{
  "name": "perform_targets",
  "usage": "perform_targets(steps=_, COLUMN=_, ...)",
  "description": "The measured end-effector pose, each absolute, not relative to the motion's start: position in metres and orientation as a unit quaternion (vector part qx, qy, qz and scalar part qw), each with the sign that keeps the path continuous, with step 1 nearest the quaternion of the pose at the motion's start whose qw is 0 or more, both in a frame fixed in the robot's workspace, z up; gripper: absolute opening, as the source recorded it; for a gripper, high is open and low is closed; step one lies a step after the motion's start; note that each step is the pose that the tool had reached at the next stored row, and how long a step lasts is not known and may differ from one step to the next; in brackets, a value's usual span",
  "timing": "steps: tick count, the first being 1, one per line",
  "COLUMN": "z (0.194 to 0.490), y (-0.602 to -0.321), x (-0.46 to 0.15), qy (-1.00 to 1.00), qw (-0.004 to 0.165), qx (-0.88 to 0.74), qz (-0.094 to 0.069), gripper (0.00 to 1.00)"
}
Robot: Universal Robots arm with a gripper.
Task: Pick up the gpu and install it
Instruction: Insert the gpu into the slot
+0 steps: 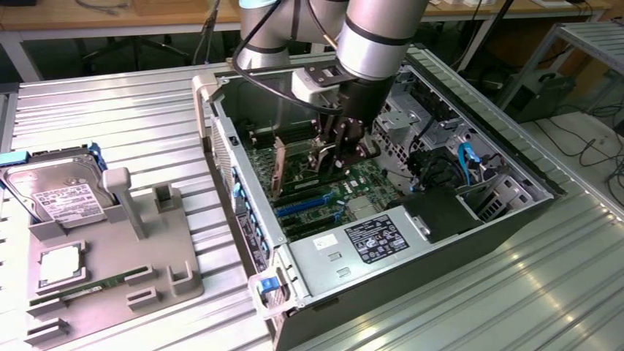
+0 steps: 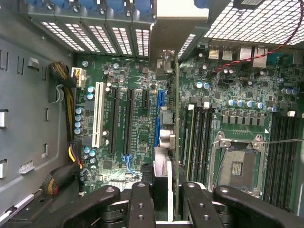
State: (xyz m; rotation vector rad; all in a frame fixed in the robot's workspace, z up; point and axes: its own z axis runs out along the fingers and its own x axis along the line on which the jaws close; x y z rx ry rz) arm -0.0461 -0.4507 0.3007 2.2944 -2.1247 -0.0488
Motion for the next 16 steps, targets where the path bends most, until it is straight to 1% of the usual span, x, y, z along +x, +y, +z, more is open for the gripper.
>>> perform_targets(steps=4, z=0.297, y=-0.451, x=-0.046, qy=-0.683, qw=0.006, qx=0.731, qz=-0.016, gripper=0.28)
perform_targets(steps=6, z=0.264, y=-0.451, x=-0.059, qy=-0.712, qw=0.006, qx=0.702, qz=-0.016, gripper=0.28)
perform_targets(steps=7, z=0.260, y=-0.451, x=-0.061, qy=-0.712, qw=0.004, qx=0.702, qz=-0.015, gripper=0.28)
perform_targets(steps=8, z=0.253, y=-0.454, x=-0.063, qy=-0.712, qw=0.000, qx=0.702, qz=-0.011, gripper=0.28)
perform_targets(steps=16, z=0.247, y=-0.458, x=-0.069, qy=-0.715, qw=0.000, qx=0.699, qz=-0.011, gripper=0.28)
